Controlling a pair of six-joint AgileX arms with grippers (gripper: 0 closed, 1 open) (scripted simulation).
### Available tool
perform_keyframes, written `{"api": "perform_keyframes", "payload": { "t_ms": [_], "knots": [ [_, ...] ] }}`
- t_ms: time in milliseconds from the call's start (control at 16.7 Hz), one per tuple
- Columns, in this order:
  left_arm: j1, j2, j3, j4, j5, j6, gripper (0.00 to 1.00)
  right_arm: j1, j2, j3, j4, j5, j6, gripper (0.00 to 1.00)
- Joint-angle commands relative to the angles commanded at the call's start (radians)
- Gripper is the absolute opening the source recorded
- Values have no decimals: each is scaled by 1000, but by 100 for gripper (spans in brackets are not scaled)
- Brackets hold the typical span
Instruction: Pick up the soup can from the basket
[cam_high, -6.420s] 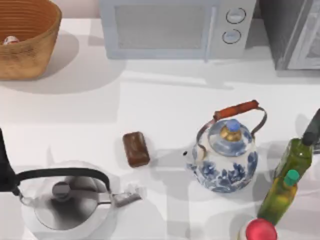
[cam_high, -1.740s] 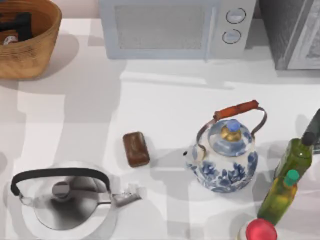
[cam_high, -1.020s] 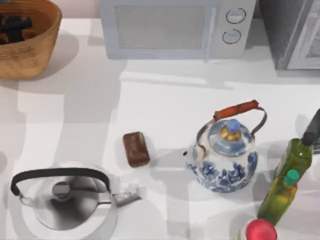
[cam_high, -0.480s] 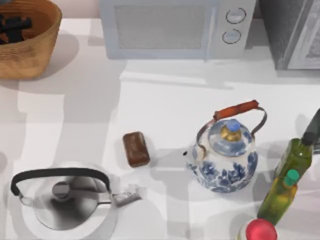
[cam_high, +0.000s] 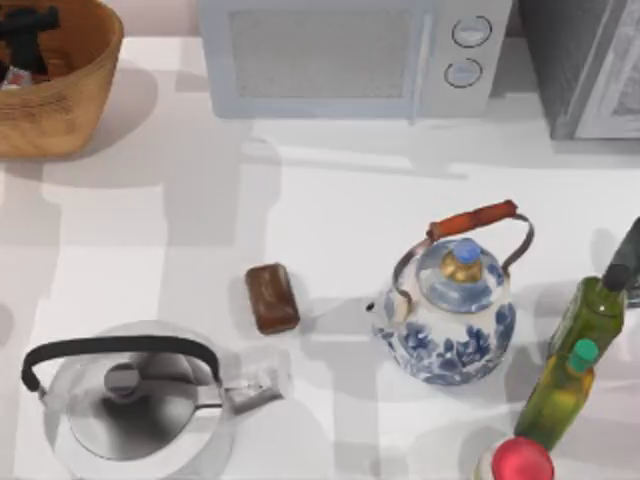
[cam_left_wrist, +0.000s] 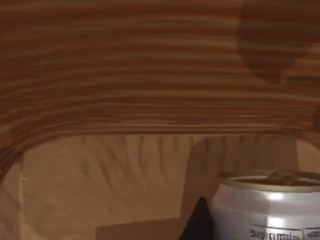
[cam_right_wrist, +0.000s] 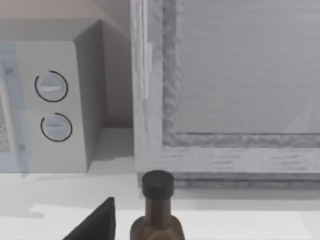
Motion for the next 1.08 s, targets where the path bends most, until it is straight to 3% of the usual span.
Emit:
{"api": "perform_keyframes", "payload": {
  "t_ms": [480, 1080],
  "knots": [
    [-34, -662, -691, 317, -60, -20, 0, 0, 0, 0, 0, 0, 0, 100],
    [-85, -1724, -1817, 827, -172, -49, 0, 0, 0, 0, 0, 0, 0, 100]
  ]
}}
